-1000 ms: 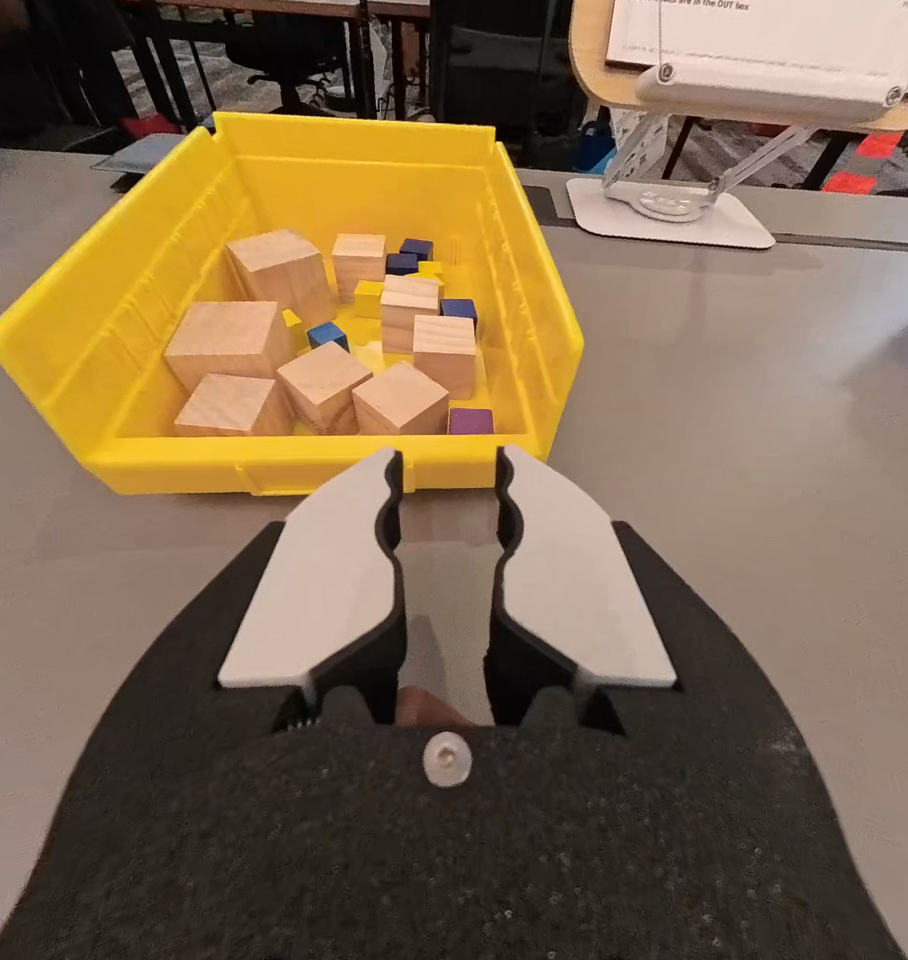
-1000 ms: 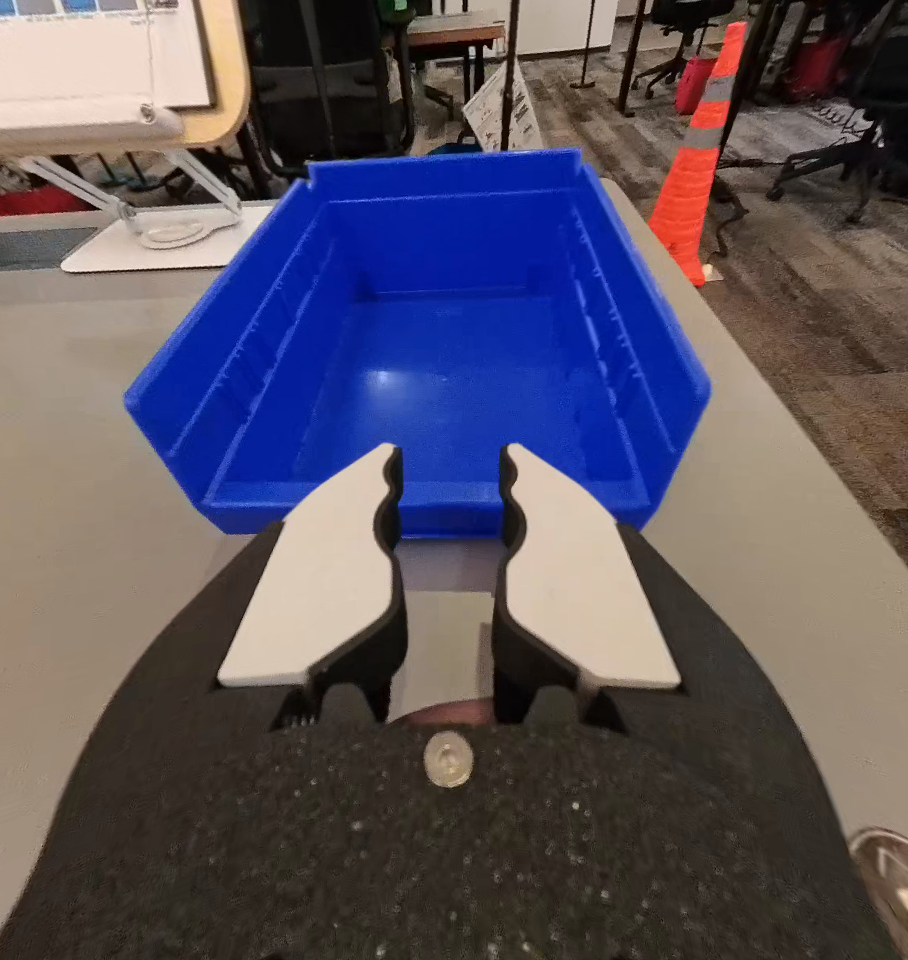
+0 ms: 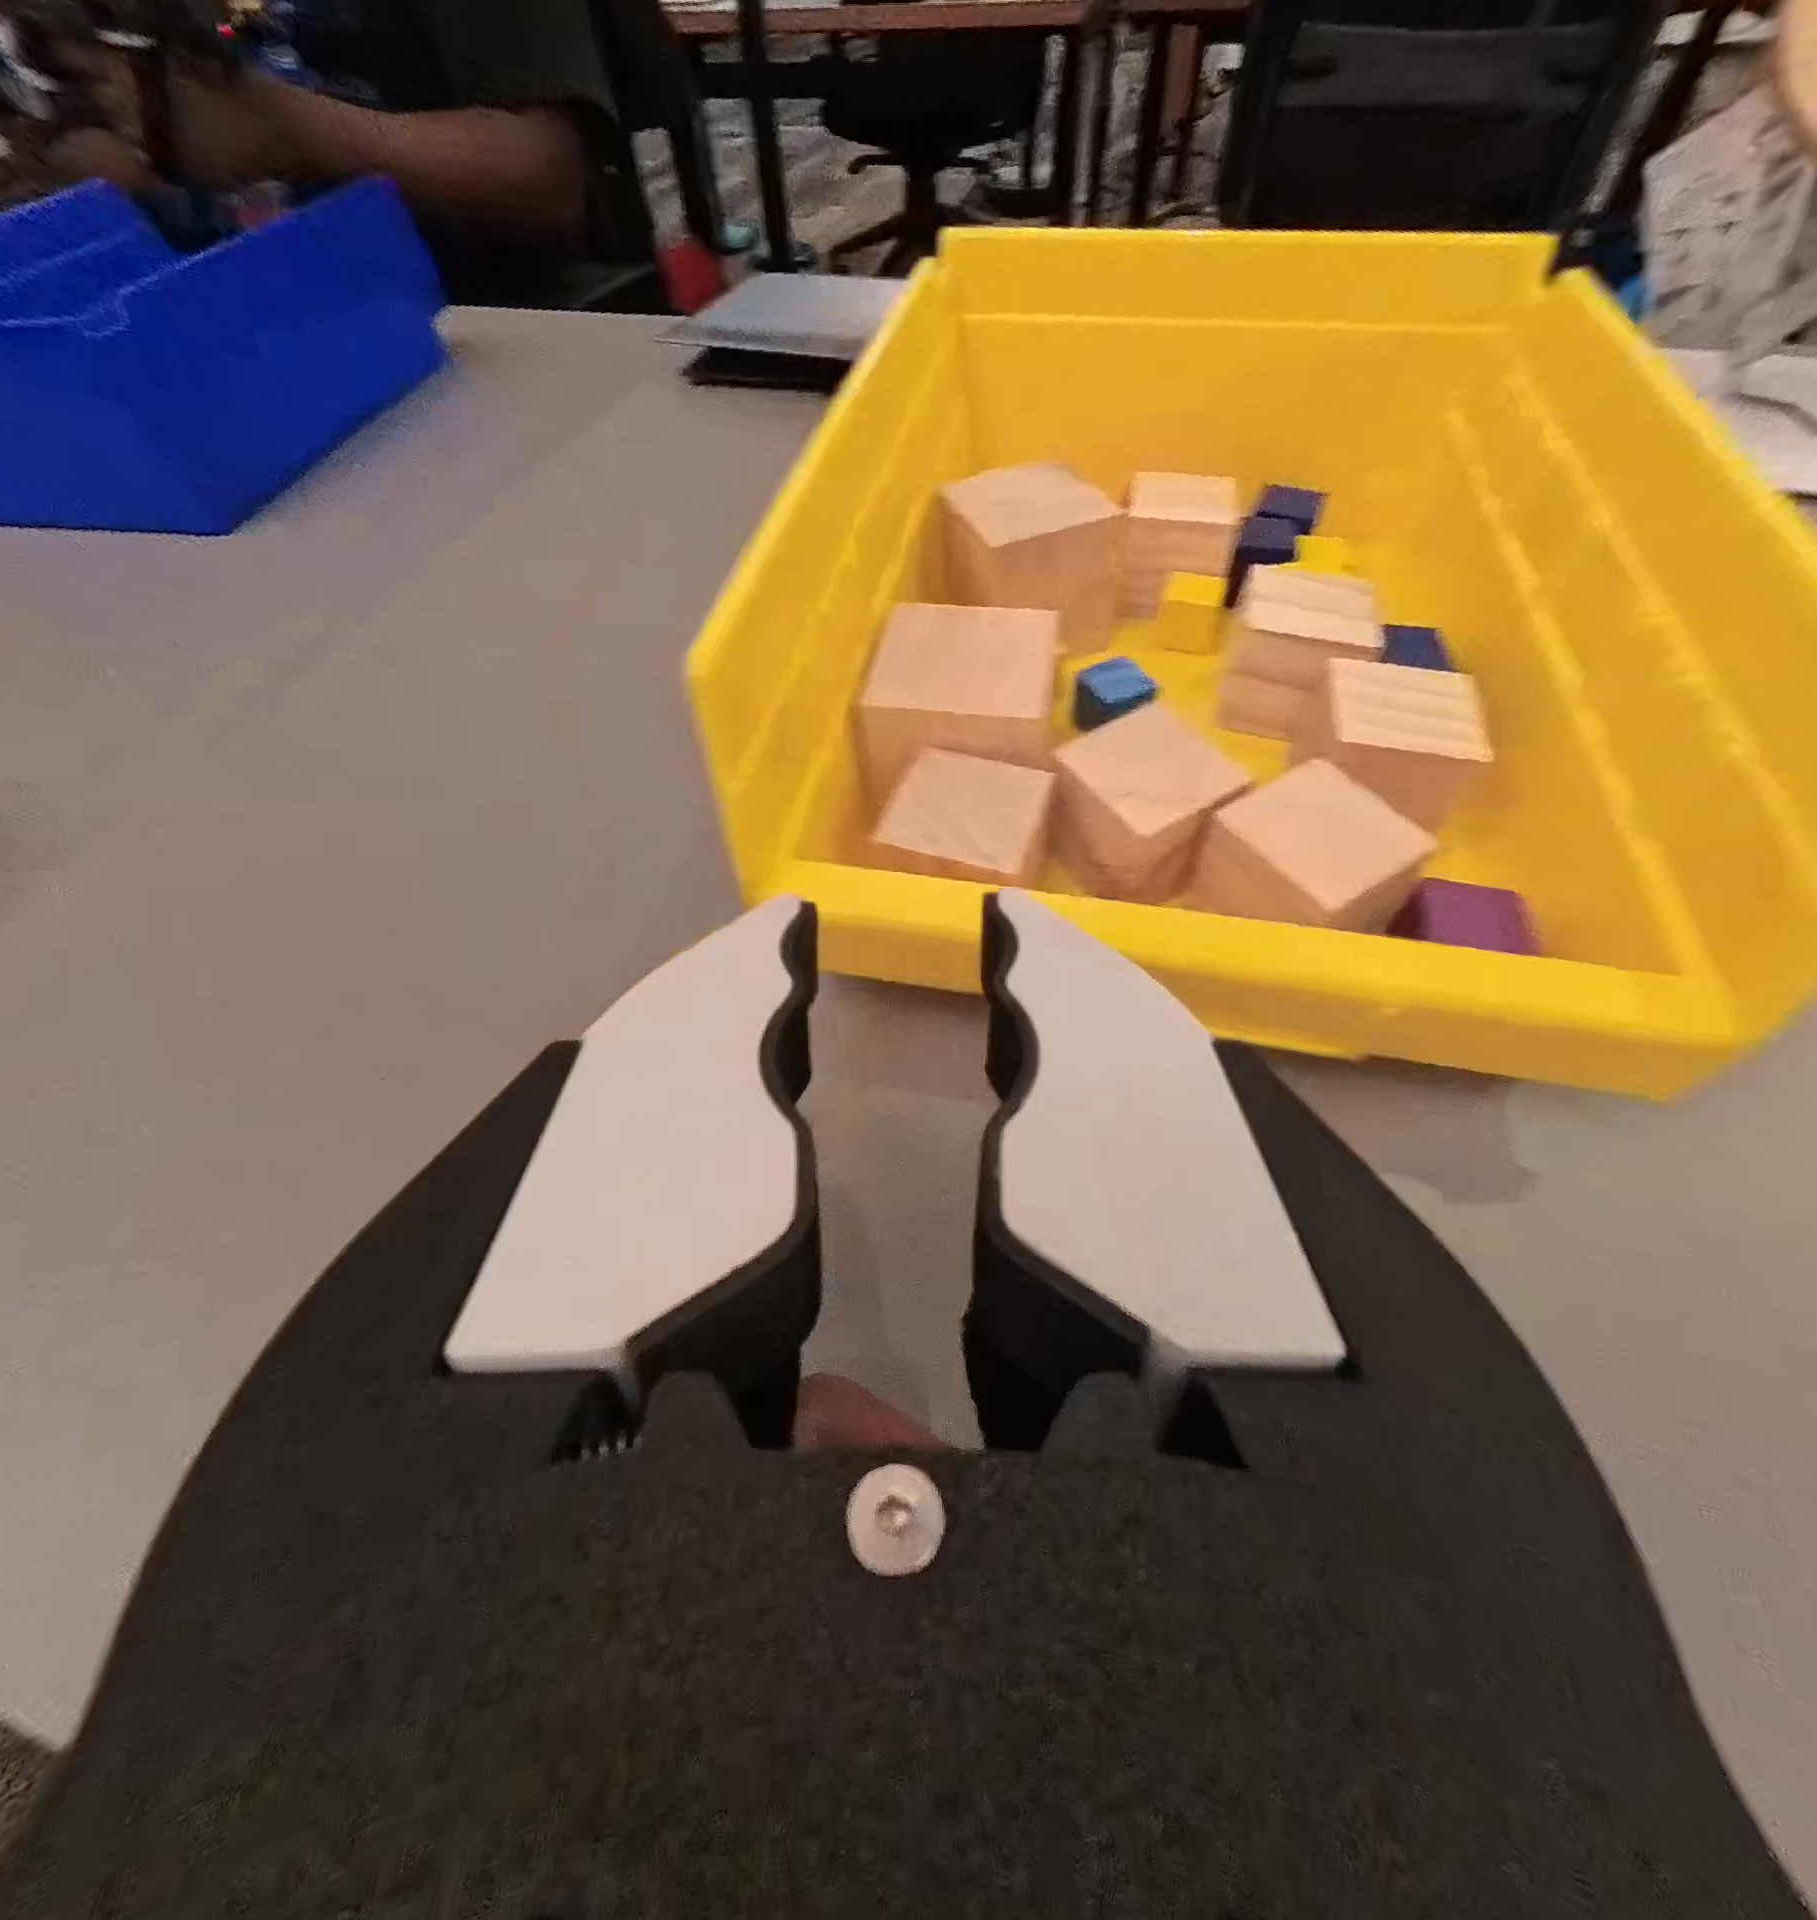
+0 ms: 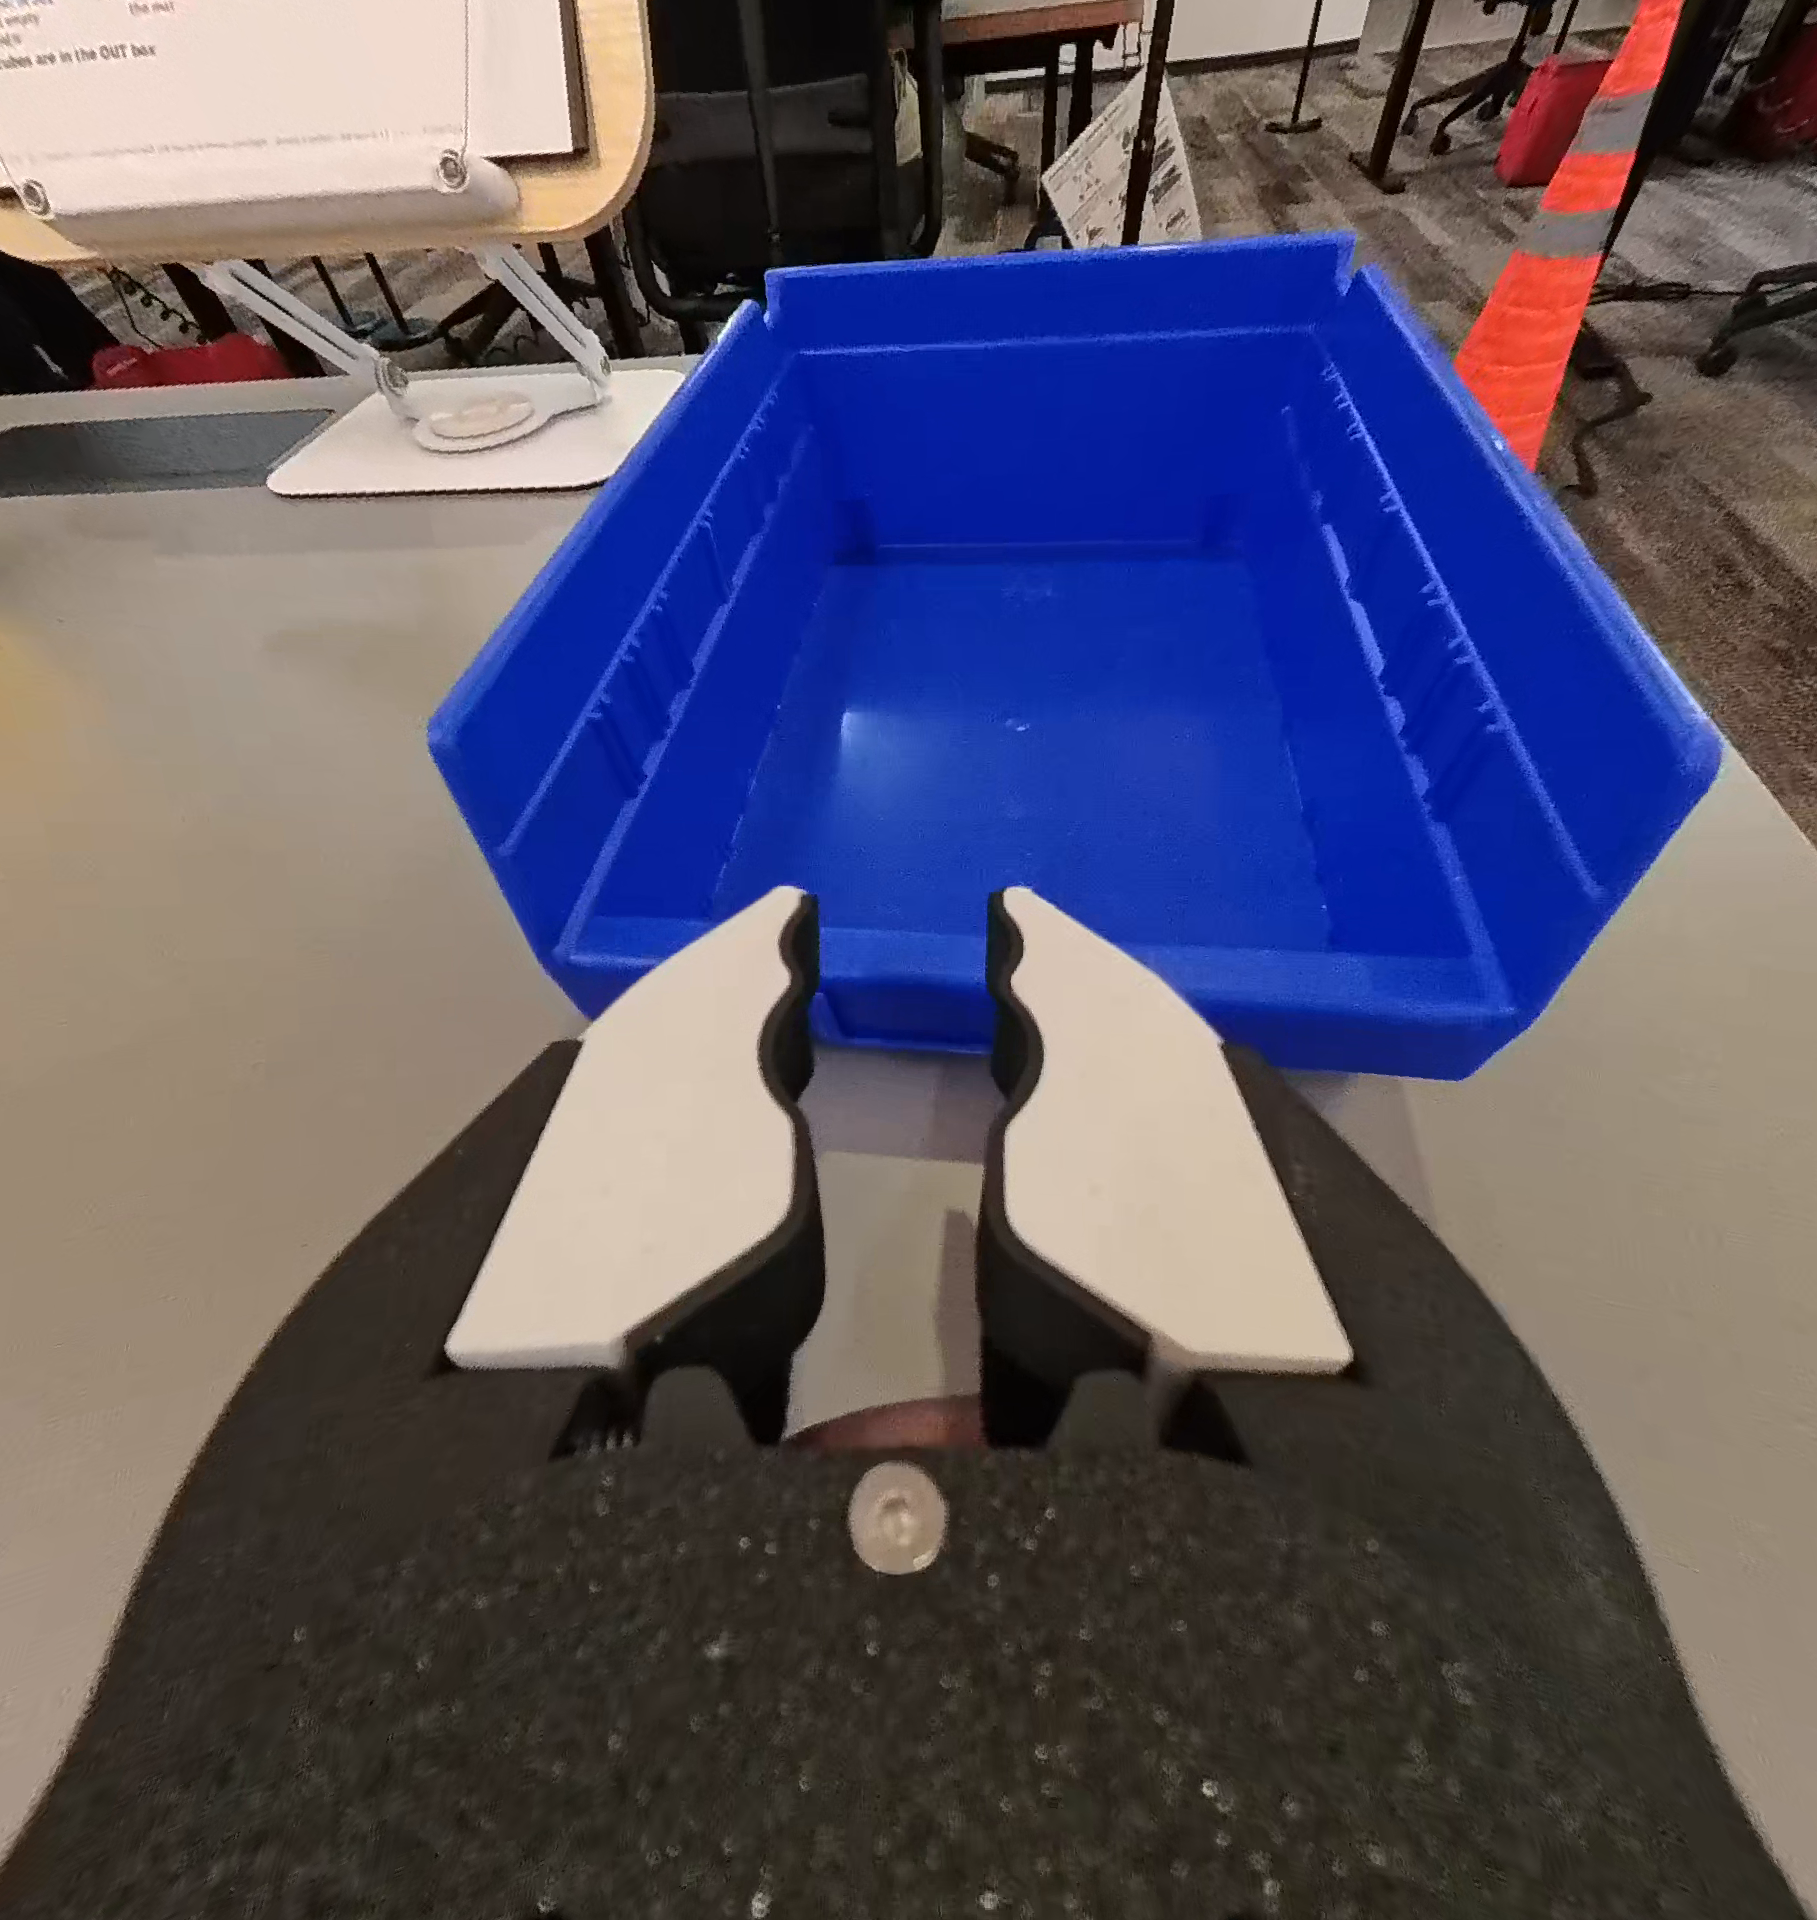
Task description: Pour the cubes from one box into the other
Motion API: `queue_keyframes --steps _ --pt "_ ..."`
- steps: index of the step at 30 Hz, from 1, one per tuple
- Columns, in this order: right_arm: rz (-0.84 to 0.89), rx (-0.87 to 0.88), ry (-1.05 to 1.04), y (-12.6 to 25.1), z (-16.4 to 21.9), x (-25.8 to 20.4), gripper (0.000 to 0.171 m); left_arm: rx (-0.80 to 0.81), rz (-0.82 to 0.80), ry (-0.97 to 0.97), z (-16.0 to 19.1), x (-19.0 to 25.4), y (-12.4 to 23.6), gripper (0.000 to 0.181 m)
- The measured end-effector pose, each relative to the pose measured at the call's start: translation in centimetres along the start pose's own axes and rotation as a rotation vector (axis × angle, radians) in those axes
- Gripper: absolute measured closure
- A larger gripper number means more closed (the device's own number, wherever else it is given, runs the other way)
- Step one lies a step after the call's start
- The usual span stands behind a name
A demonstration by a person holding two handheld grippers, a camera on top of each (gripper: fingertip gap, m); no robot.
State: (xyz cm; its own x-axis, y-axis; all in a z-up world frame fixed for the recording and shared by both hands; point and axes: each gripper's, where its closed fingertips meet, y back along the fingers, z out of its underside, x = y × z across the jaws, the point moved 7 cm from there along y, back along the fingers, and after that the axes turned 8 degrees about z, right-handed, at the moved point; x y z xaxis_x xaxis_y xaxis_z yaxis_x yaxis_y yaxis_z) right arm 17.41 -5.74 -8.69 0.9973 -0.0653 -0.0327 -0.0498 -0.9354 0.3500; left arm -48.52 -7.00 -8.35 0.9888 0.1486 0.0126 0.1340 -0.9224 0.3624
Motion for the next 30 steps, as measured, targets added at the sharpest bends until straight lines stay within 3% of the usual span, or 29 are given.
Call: queue_keyframes --steps 5,7,11,13,19,22,26,30 --pt "-0.003 -0.001 0.009 -0.1 0.1 -0.1 0.141 -0.071 0.104 0.043 -0.8 -4.4 -2.3 0.144" --pt "-0.011 -0.015 0.001 -0.3 0.2 -0.2 0.141 -0.063 0.17 0.035 -1.1 -4.9 -3.5 0.154" --pt "-0.012 -0.017 0.016 -0.3 0.2 -0.6 0.141 -0.103 0.278 0.067 -0.9 -4.9 -6.9 0.153" --pt "-0.009 -0.017 0.032 -0.3 0.2 -0.9 0.141 -0.09 0.275 0.083 -1.7 -5.0 -7.5 0.178" --pt "-0.046 0.012 0.131 0.4 -0.5 -3.5 0.142 -0.109 0.274 -0.037 -1.4 -3.4 -6.8 0.178" --pt "-0.162 0.005 0.242 0.9 -1.5 -7.0 0.142 -0.118 0.312 -0.082 -1.0 -2.3 -5.6 0.177" --pt "-0.519 -0.297 0.351 1.7 -1.6 -13.3 0.143 -0.113 0.411 -0.067 -0.2 -1.1 -3.8 0.177" --pt "-0.63 -0.28 0.444 0.7 -5.0 -17.9 0.139 -0.116 0.513 -0.047 0.2 0.4 -3.0 0.178"
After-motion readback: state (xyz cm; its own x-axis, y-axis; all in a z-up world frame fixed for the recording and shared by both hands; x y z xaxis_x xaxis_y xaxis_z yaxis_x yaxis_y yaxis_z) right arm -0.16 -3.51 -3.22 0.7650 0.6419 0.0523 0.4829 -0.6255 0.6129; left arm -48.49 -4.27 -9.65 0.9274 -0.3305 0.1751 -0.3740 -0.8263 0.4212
